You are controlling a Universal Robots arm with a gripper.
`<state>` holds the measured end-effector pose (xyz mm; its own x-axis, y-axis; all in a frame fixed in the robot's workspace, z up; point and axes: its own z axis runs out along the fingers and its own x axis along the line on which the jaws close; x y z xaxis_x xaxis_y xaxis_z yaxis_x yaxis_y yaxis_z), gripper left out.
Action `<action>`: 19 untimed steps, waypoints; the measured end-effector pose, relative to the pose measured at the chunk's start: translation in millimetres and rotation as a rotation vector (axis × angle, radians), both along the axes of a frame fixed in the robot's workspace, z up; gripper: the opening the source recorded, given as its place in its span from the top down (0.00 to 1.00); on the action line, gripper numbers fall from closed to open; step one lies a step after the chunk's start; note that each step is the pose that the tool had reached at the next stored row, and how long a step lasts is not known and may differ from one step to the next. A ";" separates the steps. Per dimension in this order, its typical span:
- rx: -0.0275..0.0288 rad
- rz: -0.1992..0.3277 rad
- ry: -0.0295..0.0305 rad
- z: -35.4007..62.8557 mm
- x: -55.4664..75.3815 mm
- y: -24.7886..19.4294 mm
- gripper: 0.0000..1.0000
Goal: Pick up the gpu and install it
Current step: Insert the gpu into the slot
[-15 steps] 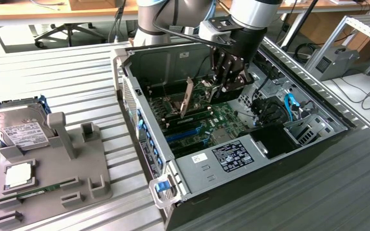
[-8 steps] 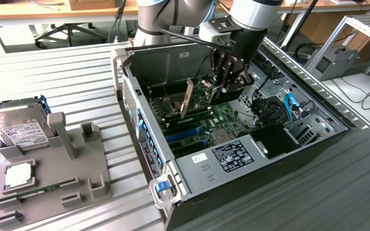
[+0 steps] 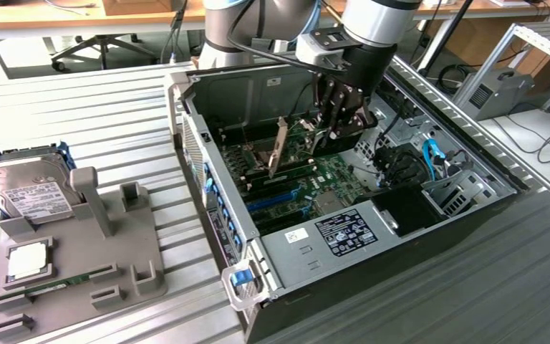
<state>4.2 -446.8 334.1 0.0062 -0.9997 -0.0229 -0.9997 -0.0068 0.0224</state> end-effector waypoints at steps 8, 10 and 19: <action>0.0001 0.000 0.0000 -1.6 0.0 -1.3 0.74; 0.0001 0.000 0.0000 -1.9 0.0 -1.5 0.74; 0.0000 0.000 0.0000 -3.1 0.0 -2.7 0.74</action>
